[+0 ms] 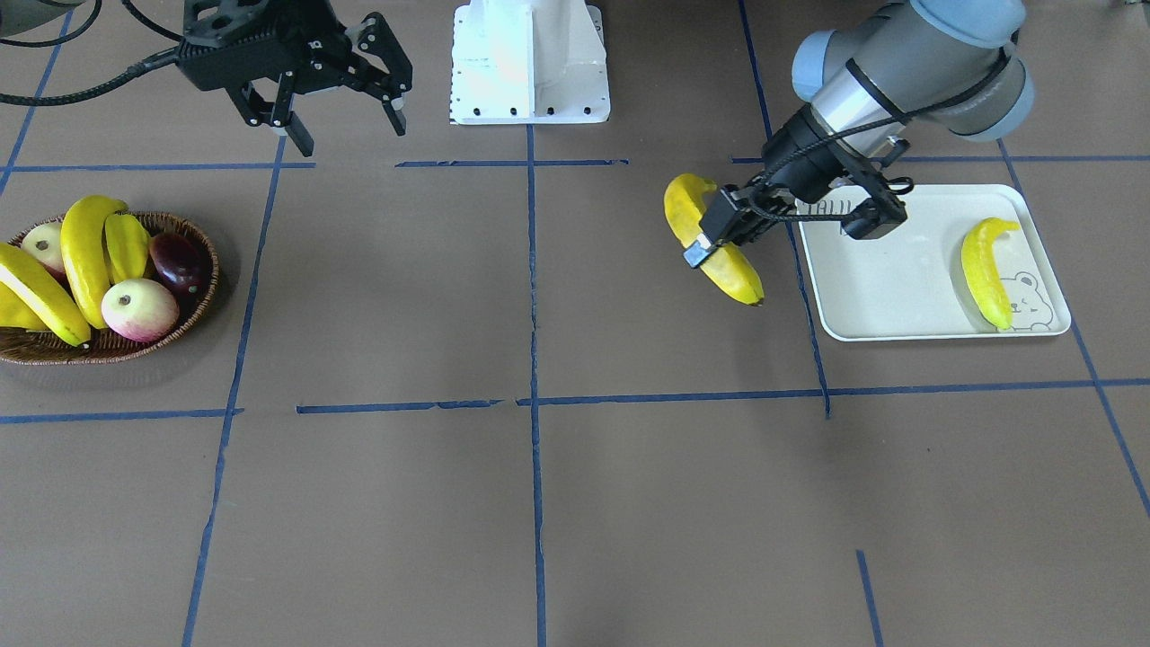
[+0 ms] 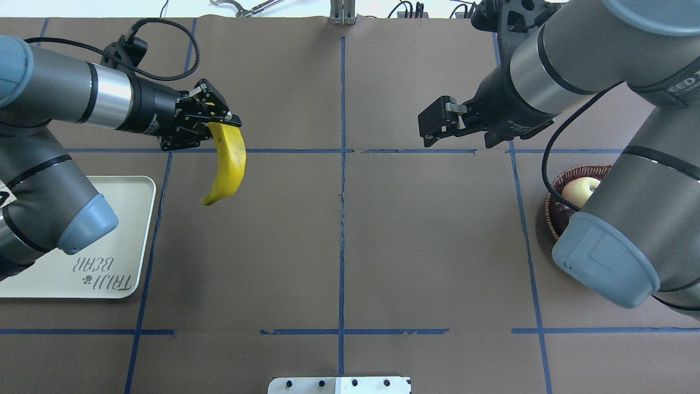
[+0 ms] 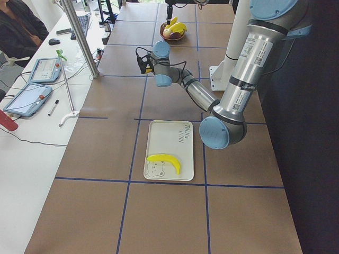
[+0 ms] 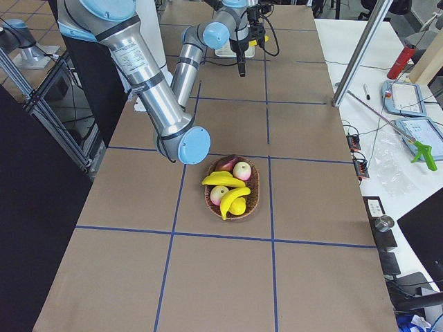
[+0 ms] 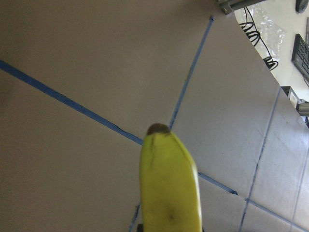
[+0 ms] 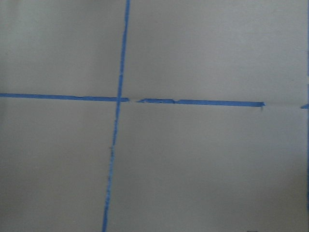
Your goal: Transfer all bananas from basket to plate
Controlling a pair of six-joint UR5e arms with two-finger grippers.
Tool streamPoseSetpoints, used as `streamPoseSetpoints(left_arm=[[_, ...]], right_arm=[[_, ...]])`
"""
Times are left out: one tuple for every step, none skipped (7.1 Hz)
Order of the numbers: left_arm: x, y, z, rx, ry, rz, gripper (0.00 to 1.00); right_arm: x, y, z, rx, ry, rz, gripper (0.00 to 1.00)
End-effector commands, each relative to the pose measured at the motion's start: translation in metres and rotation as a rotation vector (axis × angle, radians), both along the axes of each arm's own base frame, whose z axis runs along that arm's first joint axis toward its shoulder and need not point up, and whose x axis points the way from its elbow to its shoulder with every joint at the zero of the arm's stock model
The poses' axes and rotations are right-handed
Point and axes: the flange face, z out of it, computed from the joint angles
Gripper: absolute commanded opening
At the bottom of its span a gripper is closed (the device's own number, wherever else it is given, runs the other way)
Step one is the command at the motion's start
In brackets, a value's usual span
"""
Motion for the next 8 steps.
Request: streamPoseSetpoints(left_arm=[[-0.044,-0.004,0.081,0.063,-0.213,0.008,0.0],[-0.058,0.011,0.122,0.069,-0.28,0.038,0.0],[-0.075,0.023,0.158,0.02,-0.322,0.038,0.0],[-0.083,0.034,0.186,-0.032,-0.355,0.048,0.0],[-0.092,0.046,0.213,-0.08,-0.388,0.054,0.0],[-0.099,0.055,0.237,-0.12,-0.417,0.06,0.0],[-0.104,0.063,0.253,-0.145,-0.437,0.063,0.0],[-0.105,0.063,0.263,-0.159,-0.45,0.064,0.0]], right_arm=[[0.011,-0.009,0.035,-0.019,0.101,-0.019,1.0],[0.018,-0.013,0.038,-0.023,0.102,-0.013,1.0],[0.017,-0.015,0.04,-0.029,0.106,-0.014,1.0],[0.018,-0.016,0.04,-0.031,0.105,-0.011,1.0],[0.019,-0.017,0.043,-0.034,0.11,-0.008,1.0],[0.019,-0.016,0.045,-0.038,0.111,-0.01,1.0],[0.018,-0.017,0.046,-0.039,0.112,-0.01,1.0],[0.018,-0.017,0.053,-0.048,0.118,-0.011,1.0]])
